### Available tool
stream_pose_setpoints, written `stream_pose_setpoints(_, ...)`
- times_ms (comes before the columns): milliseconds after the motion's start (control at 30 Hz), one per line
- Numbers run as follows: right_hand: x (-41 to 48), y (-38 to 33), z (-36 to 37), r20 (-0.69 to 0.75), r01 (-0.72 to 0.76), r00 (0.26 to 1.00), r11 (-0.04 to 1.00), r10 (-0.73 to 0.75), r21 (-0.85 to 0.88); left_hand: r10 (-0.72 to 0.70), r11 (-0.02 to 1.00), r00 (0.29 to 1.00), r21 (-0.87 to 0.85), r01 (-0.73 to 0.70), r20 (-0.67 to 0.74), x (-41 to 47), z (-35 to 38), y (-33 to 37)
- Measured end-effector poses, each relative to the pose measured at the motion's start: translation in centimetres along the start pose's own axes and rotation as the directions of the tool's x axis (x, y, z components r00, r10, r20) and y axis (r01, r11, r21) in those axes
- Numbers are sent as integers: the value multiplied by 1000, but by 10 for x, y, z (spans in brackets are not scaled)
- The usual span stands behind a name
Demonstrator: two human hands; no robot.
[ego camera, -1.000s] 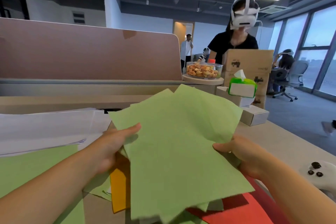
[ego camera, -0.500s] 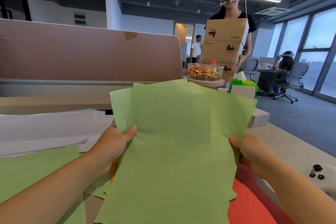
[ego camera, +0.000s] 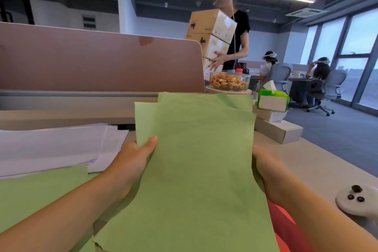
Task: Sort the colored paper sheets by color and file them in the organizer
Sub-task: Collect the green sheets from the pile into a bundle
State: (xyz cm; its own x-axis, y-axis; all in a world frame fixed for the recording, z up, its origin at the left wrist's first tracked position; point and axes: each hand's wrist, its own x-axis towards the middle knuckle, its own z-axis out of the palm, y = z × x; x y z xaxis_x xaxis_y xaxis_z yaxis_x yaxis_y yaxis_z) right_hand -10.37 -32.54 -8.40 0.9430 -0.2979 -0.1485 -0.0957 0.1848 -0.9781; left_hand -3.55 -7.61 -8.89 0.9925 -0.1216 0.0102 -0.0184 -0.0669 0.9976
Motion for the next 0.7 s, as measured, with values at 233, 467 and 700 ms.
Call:
stream_pose_setpoints(233,-20,-8,8,153,160,977,986,-150,-50,130,987,991,-93,-133,-41,-2,-8,26)
stream_pose_setpoints(467,-47,-37,20,3,653,747,733,-665,-190,462,885,885,-36,-464,-52,-28,-8,67)
stream_pose_setpoints(700,-68,-59,24,-18,750,644,636,-765,-179,654,751,748,-22,-660,-117,-64,1,100)
